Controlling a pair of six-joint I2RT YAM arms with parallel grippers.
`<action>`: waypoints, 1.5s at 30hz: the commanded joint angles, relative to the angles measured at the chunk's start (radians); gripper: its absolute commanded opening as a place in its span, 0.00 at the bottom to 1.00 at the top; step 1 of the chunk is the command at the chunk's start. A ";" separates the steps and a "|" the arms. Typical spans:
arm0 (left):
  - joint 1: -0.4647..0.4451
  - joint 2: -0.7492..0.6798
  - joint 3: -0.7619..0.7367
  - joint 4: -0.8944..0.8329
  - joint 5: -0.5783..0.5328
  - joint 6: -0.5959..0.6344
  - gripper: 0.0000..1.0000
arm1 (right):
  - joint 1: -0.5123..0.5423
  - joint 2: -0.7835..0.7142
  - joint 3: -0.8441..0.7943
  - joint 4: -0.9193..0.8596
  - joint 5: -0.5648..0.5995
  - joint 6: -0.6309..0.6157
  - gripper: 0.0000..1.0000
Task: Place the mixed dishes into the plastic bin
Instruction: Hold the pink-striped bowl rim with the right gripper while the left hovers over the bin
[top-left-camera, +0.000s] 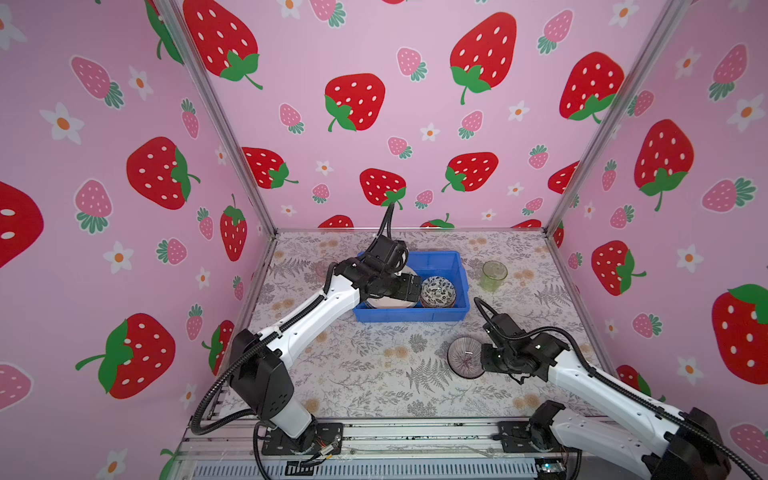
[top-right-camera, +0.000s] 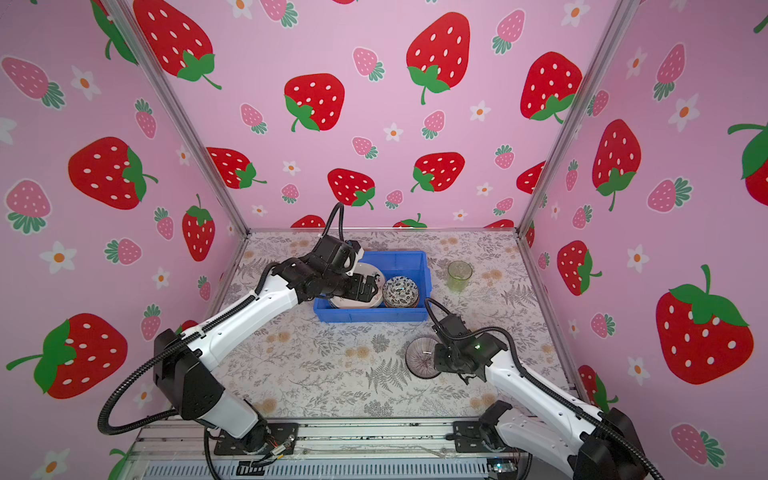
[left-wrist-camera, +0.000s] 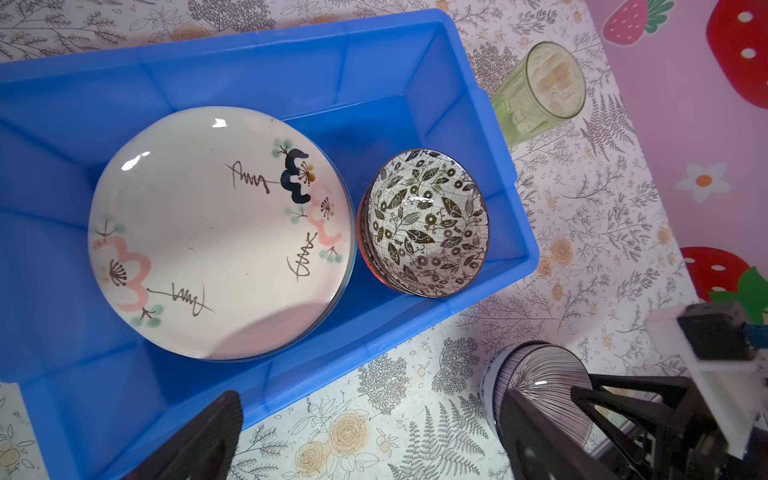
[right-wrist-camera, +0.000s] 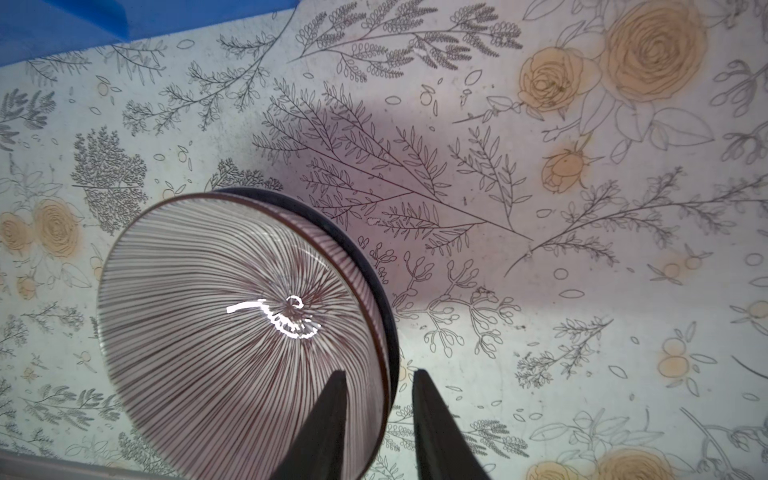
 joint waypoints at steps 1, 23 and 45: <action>-0.002 0.017 0.017 -0.005 0.010 0.006 0.99 | -0.011 0.008 0.003 0.010 -0.007 -0.019 0.29; -0.002 0.038 0.030 -0.025 0.018 0.008 0.99 | -0.023 0.065 0.076 -0.016 0.027 -0.061 0.15; -0.002 0.054 0.038 -0.033 0.031 0.005 0.99 | -0.023 0.091 0.086 -0.032 0.058 -0.079 0.23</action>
